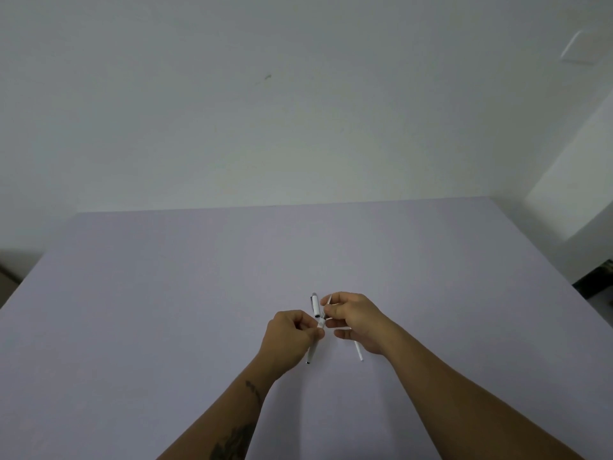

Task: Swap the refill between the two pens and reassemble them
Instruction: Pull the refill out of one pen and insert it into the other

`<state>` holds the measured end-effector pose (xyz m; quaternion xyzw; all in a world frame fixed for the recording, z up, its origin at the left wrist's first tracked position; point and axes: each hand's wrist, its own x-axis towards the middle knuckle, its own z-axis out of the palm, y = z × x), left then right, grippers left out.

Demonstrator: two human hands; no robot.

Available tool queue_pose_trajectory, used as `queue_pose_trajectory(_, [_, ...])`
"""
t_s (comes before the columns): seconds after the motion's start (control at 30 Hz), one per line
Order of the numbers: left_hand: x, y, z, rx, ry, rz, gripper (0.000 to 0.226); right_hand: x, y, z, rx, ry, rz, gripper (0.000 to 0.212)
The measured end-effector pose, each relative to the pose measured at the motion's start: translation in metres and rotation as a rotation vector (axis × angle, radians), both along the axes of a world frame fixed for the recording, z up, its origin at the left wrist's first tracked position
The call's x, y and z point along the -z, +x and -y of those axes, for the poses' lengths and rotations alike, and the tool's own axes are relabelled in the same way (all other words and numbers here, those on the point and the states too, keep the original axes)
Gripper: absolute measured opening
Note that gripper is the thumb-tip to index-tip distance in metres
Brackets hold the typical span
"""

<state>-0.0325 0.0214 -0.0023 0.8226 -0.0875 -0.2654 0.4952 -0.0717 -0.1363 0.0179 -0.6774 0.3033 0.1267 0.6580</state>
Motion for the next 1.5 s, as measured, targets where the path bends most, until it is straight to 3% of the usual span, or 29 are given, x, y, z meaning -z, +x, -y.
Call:
queue_pose_trajectory(0.57, [0.0031,0.0027,-0.0005,-0.009,0.001,0.019,0.006,0.0009,0.0001,-0.0033,-0.001,0.011,-0.009,0.011])
queue_pose_trajectory(0.9, [0.0030,-0.0006,-0.0024,0.008,-0.003,0.015,0.008,-0.0004,0.0005,-0.0058,-0.028,-0.006,-0.026,0.023])
queue_pose_trajectory(1.13, [0.0027,0.0002,-0.0024,0.000,-0.008,0.016,0.005,0.0033,-0.0006,-0.0047,0.002,0.023,-0.017,0.010])
queue_pose_trajectory(1.37, [0.0030,-0.0014,-0.0025,0.011,-0.006,0.012,0.006,-0.0001,-0.0008,-0.0053,-0.005,-0.013,-0.020,0.020])
queue_pose_trajectory(1.5, [0.0022,-0.0009,-0.0037,0.008,-0.007,0.015,0.006,0.0015,-0.0017,-0.0053,0.002,0.004,-0.024,0.012])
